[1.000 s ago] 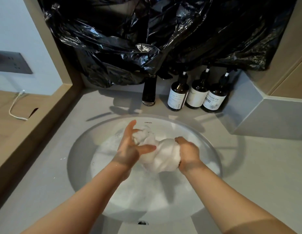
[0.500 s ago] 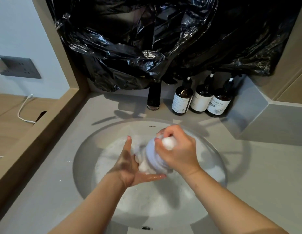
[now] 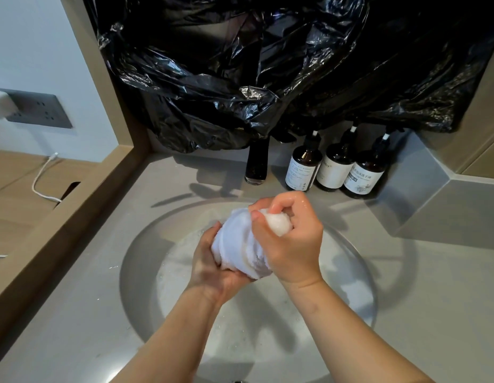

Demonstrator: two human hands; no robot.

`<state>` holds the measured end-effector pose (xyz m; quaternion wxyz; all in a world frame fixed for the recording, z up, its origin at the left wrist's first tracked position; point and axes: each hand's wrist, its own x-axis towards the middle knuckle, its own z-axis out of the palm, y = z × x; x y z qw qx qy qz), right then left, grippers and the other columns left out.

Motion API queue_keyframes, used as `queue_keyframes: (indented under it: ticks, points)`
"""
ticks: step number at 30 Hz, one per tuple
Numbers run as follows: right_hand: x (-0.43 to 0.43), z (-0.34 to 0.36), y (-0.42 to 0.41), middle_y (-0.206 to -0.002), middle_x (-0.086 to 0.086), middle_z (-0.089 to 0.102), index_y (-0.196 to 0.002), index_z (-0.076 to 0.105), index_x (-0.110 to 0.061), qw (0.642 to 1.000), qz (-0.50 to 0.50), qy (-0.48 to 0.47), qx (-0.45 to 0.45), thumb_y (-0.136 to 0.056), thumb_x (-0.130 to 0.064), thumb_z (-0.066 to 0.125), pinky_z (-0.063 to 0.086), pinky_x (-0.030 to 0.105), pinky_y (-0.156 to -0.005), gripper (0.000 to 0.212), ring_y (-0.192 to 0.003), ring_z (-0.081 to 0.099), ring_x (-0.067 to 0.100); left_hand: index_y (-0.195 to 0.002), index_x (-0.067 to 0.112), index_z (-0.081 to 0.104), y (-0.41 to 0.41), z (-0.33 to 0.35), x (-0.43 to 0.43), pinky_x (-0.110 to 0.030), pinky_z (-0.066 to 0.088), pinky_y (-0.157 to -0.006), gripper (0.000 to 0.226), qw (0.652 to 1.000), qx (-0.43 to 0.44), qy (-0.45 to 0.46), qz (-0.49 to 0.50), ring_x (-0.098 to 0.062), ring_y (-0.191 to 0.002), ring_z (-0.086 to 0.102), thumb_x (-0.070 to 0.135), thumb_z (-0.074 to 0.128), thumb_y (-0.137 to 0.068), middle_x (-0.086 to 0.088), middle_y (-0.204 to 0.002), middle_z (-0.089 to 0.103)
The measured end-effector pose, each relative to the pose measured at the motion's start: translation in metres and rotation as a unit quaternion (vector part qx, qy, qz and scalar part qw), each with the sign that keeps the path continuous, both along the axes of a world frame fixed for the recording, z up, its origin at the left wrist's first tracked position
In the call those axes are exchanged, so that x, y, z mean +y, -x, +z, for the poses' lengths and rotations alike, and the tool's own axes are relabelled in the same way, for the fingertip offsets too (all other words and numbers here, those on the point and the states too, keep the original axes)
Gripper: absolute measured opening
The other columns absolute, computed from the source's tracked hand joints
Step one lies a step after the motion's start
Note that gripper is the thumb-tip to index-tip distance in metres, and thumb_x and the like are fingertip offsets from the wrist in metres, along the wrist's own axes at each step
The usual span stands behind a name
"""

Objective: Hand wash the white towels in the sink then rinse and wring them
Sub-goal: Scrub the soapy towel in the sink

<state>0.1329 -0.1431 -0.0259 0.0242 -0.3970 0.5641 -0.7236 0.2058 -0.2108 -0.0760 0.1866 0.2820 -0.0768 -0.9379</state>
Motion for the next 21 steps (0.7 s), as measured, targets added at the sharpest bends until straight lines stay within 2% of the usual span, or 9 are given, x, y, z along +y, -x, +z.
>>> queue_keyframes:
  ticks: [2, 5, 9, 12, 14, 17, 18, 20, 21]
  points:
    - [-0.001, 0.002, 0.006, -0.065, -0.009, 0.065, -0.067, 0.048, -0.029, 0.996, -0.016, 0.027, -0.080, -0.060, -0.023, 0.065, 0.050, 0.019, -0.069, 0.019, -0.068, 0.064, 0.009, -0.113, 0.001, 0.066, -0.002, 0.007, 0.002, -0.060, 0.043, -0.081, 0.050, 0.999, 0.024, -0.012, -0.027, -0.045, -0.100, 0.063, 0.036, 0.043, -0.087, -0.026, -0.115, 0.064]
    - [0.002, -0.001, 0.011, -0.064, -0.004, 0.066, -0.070, 0.045, -0.018, 0.988, -0.038, 0.056, -0.138, -0.060, -0.021, 0.064, 0.050, 0.022, -0.071, 0.022, -0.068, 0.064, 0.012, -0.105, 0.002, 0.065, 0.001, 0.008, 0.001, -0.052, 0.045, -0.087, 0.040, 1.000, -0.001, 0.009, -0.009, -0.040, -0.104, 0.060, 0.027, 0.049, -0.078, -0.020, -0.114, 0.065]
    - [0.005, -0.011, 0.010, -0.071, 0.006, 0.065, -0.073, 0.044, -0.014, 0.973, -0.070, 0.066, -0.208, -0.067, -0.007, 0.059, 0.047, 0.015, -0.073, 0.018, -0.070, 0.065, 0.008, -0.080, 0.014, 0.048, 0.009, 0.008, -0.003, -0.030, 0.047, -0.062, 0.007, 0.990, -0.059, 0.121, 0.044, -0.023, -0.063, 0.058, 0.010, 0.044, -0.079, -0.007, -0.072, 0.052]
    - [0.006, -0.017, 0.006, -0.079, 0.009, 0.065, -0.074, 0.044, -0.016, 0.960, -0.096, 0.032, -0.262, -0.071, -0.009, 0.063, 0.045, 0.012, -0.073, 0.020, -0.075, 0.064, 0.007, -0.071, 0.019, 0.038, 0.011, 0.012, -0.008, -0.020, 0.041, -0.045, 0.017, 0.976, -0.117, 0.159, 0.086, -0.017, -0.044, 0.045, 0.006, 0.040, -0.082, 0.002, -0.051, 0.044]
    - [0.006, -0.021, 0.005, -0.077, 0.003, 0.066, -0.075, 0.044, -0.016, 0.941, -0.112, 0.020, -0.319, -0.079, -0.002, 0.066, 0.046, 0.014, -0.071, 0.026, -0.073, 0.063, 0.008, -0.076, 0.018, 0.046, 0.008, 0.012, -0.009, -0.021, 0.044, -0.044, 0.018, 0.963, -0.136, 0.204, 0.116, -0.017, -0.050, 0.050, 0.004, 0.043, -0.086, 0.002, -0.055, 0.050]
    - [0.007, -0.029, 0.004, -0.065, -0.007, 0.068, -0.077, 0.044, -0.017, 0.904, -0.121, -0.006, -0.410, -0.086, -0.003, 0.061, 0.048, 0.020, -0.064, 0.024, -0.065, 0.063, 0.009, -0.088, 0.010, 0.051, 0.003, 0.019, -0.002, -0.012, 0.044, -0.043, 0.019, 0.919, -0.172, 0.314, 0.163, 0.002, -0.047, 0.055, -0.008, 0.045, -0.091, 0.014, -0.053, 0.057]
    - [0.008, -0.031, 0.004, -0.063, -0.008, 0.068, -0.076, 0.044, -0.018, 0.888, -0.123, -0.013, -0.442, -0.087, -0.006, 0.061, 0.047, 0.024, -0.065, 0.023, -0.065, 0.062, 0.012, -0.082, 0.007, 0.048, 0.004, 0.022, 0.001, -0.013, 0.039, -0.041, 0.016, 0.904, -0.184, 0.339, 0.183, -0.002, -0.043, 0.050, -0.008, 0.051, -0.086, 0.009, -0.049, 0.051]
    - [0.008, -0.034, 0.006, -0.064, -0.007, 0.067, -0.075, 0.045, -0.017, 0.855, -0.120, -0.014, -0.504, -0.088, -0.010, 0.062, 0.046, 0.028, -0.066, 0.022, -0.065, 0.060, 0.016, -0.073, 0.003, 0.041, 0.004, 0.029, 0.005, -0.017, 0.036, -0.044, 0.021, 0.891, -0.190, 0.354, 0.212, -0.015, -0.049, 0.043, 0.003, 0.062, -0.068, -0.008, -0.062, 0.041]
    - [0.009, -0.035, 0.007, -0.066, -0.005, 0.066, -0.075, 0.047, -0.016, 0.840, -0.119, -0.015, -0.529, -0.088, -0.010, 0.061, 0.046, 0.028, -0.066, 0.020, -0.065, 0.059, 0.017, -0.069, 0.006, 0.039, 0.005, 0.032, 0.006, -0.019, 0.037, -0.045, 0.024, 0.892, -0.190, 0.350, 0.216, -0.017, -0.053, 0.042, 0.007, 0.062, -0.062, -0.008, -0.068, 0.040]
